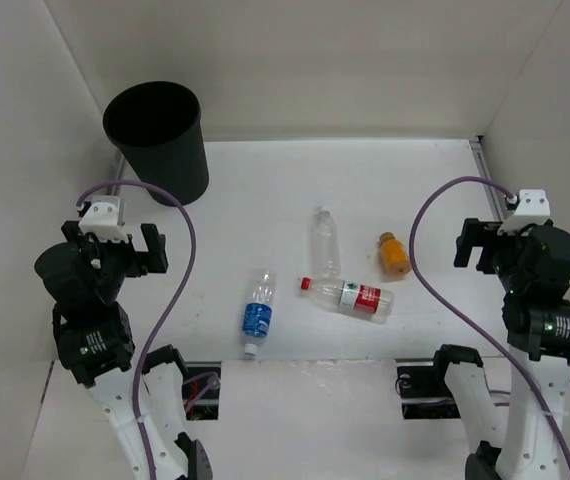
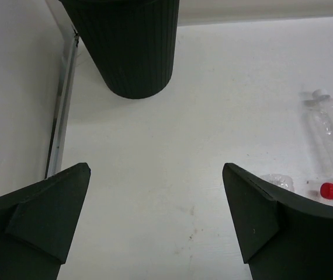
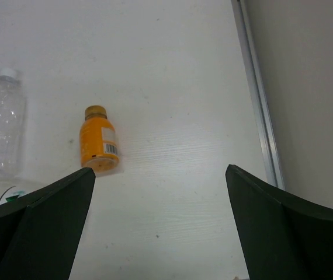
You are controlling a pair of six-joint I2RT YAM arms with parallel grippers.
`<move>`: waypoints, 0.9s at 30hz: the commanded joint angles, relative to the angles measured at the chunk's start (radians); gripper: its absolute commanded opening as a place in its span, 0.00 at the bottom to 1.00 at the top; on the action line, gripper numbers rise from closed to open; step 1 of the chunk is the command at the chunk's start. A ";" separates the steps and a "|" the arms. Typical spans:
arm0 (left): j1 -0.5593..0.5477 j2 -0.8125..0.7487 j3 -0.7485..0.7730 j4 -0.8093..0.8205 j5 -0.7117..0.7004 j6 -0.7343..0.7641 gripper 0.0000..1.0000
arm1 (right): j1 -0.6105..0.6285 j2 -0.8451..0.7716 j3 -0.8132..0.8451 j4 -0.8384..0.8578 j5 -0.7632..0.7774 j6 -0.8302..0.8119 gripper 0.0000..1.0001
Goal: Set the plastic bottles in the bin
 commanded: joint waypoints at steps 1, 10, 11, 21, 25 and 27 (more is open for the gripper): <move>0.005 0.007 -0.019 -0.021 0.006 0.009 1.00 | 0.013 -0.024 0.000 0.075 -0.037 0.004 1.00; -0.020 -0.009 -0.048 -0.029 0.003 -0.001 1.00 | -0.036 -0.051 -0.015 0.056 -0.100 0.050 1.00; -0.017 -0.012 -0.056 -0.030 0.011 -0.004 1.00 | -0.046 -0.061 -0.026 0.055 -0.100 0.059 1.00; 0.102 -0.033 -0.094 -0.019 0.079 -0.018 1.00 | -0.177 -0.227 -0.124 0.040 -0.305 0.255 1.00; 0.105 -0.019 -0.084 -0.018 0.077 -0.018 1.00 | -0.204 -0.195 -0.161 0.046 -0.342 0.278 1.00; 0.123 -0.024 -0.079 -0.018 0.080 -0.023 1.00 | -0.213 -0.207 -0.169 0.049 -0.377 0.295 1.00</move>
